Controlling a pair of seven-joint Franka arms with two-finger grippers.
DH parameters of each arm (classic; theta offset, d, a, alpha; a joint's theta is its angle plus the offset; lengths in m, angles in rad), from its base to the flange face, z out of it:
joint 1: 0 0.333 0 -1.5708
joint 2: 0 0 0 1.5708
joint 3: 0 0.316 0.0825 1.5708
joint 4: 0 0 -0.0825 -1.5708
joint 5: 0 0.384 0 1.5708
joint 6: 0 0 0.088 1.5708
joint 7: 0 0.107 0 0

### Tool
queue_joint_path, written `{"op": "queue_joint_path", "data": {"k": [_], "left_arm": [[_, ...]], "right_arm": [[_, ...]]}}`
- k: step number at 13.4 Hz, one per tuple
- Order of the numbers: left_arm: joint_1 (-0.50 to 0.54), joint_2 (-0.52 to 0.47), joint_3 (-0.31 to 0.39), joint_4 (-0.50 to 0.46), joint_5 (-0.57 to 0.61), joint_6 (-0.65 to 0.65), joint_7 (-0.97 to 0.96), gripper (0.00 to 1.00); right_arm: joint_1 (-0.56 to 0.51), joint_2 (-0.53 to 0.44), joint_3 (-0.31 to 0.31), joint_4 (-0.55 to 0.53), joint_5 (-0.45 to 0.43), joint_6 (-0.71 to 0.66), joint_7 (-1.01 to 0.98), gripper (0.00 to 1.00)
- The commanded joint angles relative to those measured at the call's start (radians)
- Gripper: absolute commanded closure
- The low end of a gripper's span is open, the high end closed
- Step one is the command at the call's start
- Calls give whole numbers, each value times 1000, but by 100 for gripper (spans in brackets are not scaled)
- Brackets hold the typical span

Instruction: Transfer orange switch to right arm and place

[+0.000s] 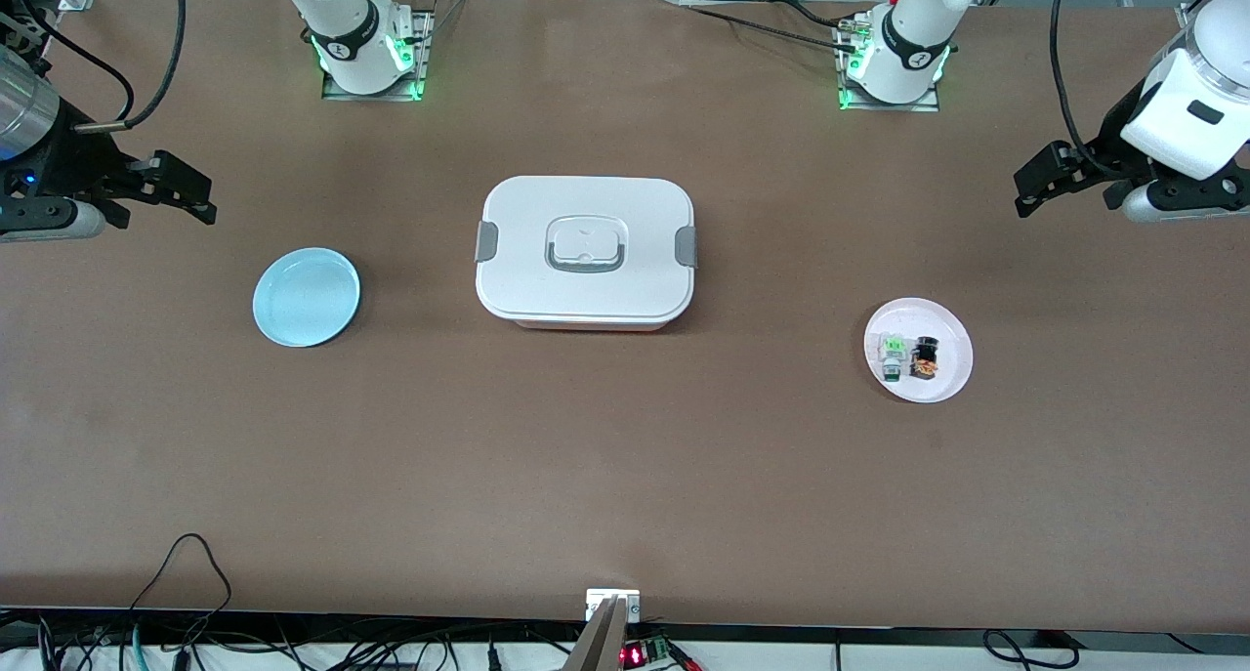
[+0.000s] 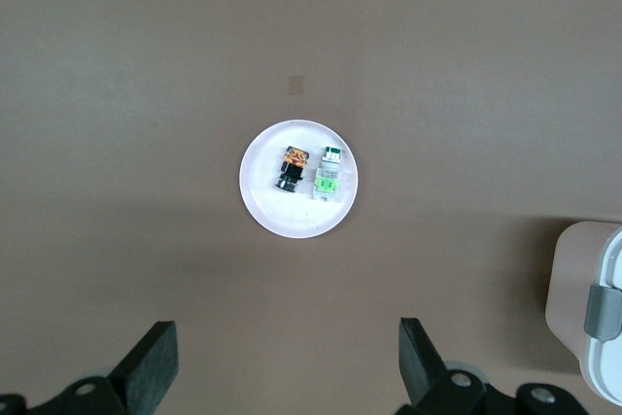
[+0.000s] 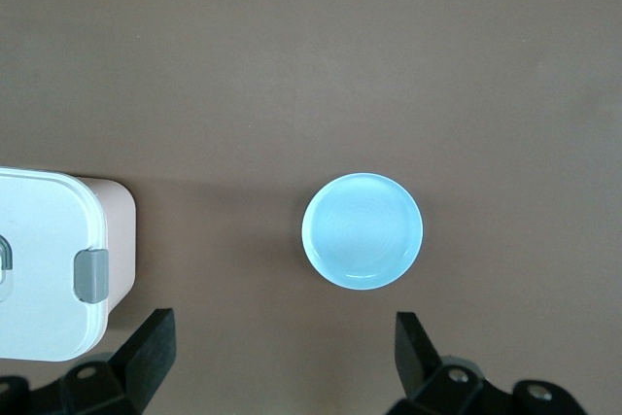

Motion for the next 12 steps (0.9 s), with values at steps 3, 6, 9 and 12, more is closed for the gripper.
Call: {"op": "queue_joint_path", "data": {"k": [3,6,9,12], "left_arm": [[-4,-8,-6,4,-16,3,21,0],[-4,-8,-7,4,-16,0,14,0],[-4,-8,-7,4,-16,0,21,0],[-6,-1,-7,2,-16,0,23,0]], "right_arm": [[-9,2,14,18,-14,-12,11,0],[-9,2,14,18,-14,-12,11,0],[-9,2,14,18,-14,-12,11,0],[-9,2,14,18,-14,-12,11,0]]}}
